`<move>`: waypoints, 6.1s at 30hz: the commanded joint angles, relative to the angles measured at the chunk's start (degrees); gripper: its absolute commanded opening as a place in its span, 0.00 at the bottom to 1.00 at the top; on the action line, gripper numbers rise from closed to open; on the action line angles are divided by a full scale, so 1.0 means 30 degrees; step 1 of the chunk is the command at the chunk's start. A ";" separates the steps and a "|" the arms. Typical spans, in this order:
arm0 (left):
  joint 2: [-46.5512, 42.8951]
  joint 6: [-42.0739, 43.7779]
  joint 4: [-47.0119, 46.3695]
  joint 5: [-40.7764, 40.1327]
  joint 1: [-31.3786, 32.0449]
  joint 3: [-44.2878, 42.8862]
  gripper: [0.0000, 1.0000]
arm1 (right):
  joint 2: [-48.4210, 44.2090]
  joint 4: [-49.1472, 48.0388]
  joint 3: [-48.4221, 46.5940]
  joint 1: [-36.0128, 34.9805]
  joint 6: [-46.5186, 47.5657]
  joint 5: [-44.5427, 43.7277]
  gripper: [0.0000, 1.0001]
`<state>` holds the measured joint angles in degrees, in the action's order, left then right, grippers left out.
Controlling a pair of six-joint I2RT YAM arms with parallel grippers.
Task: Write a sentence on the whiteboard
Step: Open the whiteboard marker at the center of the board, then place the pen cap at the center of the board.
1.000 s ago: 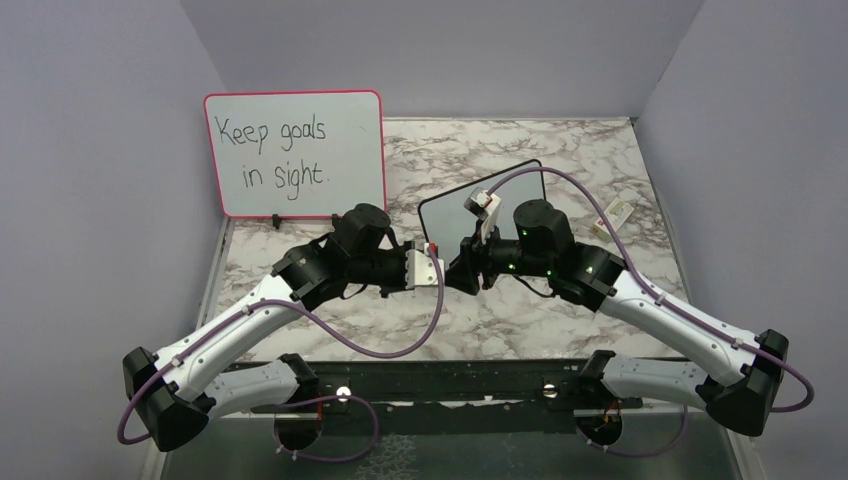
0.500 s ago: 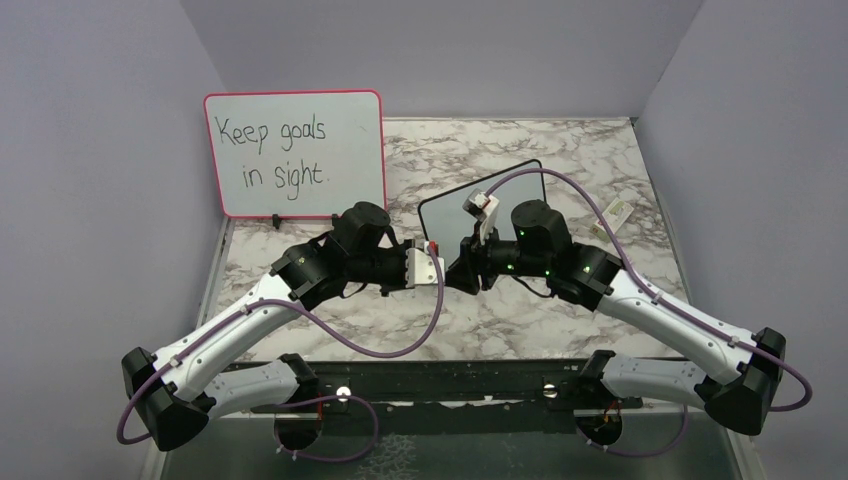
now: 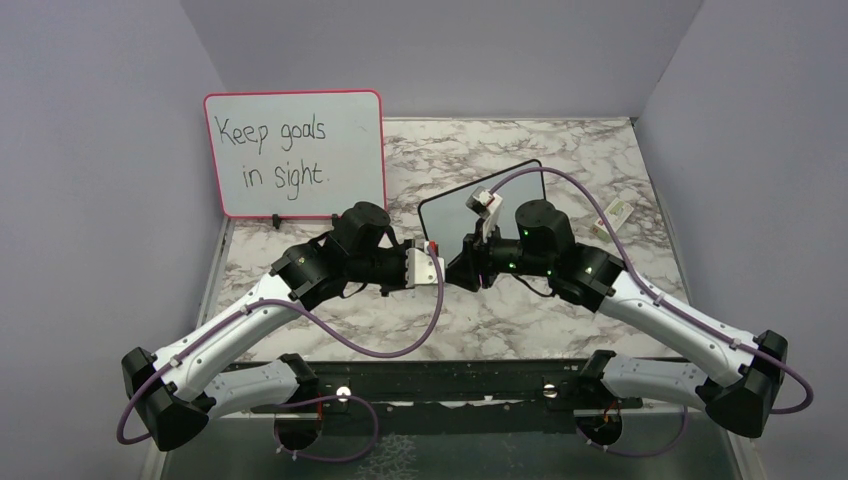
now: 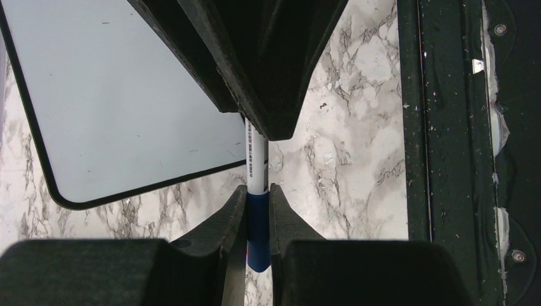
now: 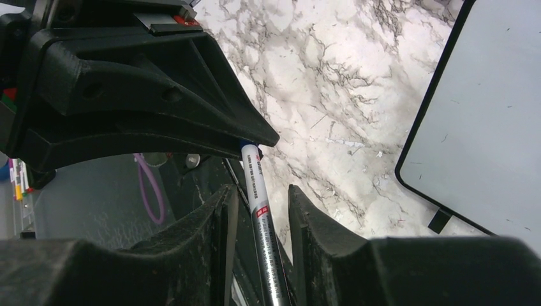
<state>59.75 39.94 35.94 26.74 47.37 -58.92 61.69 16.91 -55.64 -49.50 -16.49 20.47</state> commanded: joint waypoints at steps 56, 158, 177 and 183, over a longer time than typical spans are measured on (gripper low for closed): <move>-0.0542 -0.0290 -0.1855 0.0160 0.0058 0.0625 0.34 | -0.0995 -0.0451 0.0186 0.0162 -0.0186 0.1643 0.01; 0.5702 -2.1097 -0.3763 -1.2748 -0.6817 0.3404 0.79 | -0.5506 0.3235 0.0961 0.0155 0.4763 -1.1481 0.01; -0.0778 -1.8715 -0.8498 -1.2091 -0.7125 0.3256 0.99 | -0.4622 0.0977 0.0931 0.0161 0.3643 -1.2804 0.01; 0.0101 -1.8252 -1.0346 -0.8196 -0.7450 0.2297 0.99 | -0.4278 -0.0328 0.1586 0.0175 0.3668 -1.2137 0.01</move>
<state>58.46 -16.45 11.35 -6.96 25.82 -48.90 48.18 21.39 -51.55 -48.80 -5.10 -15.99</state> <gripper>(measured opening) 0.990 0.156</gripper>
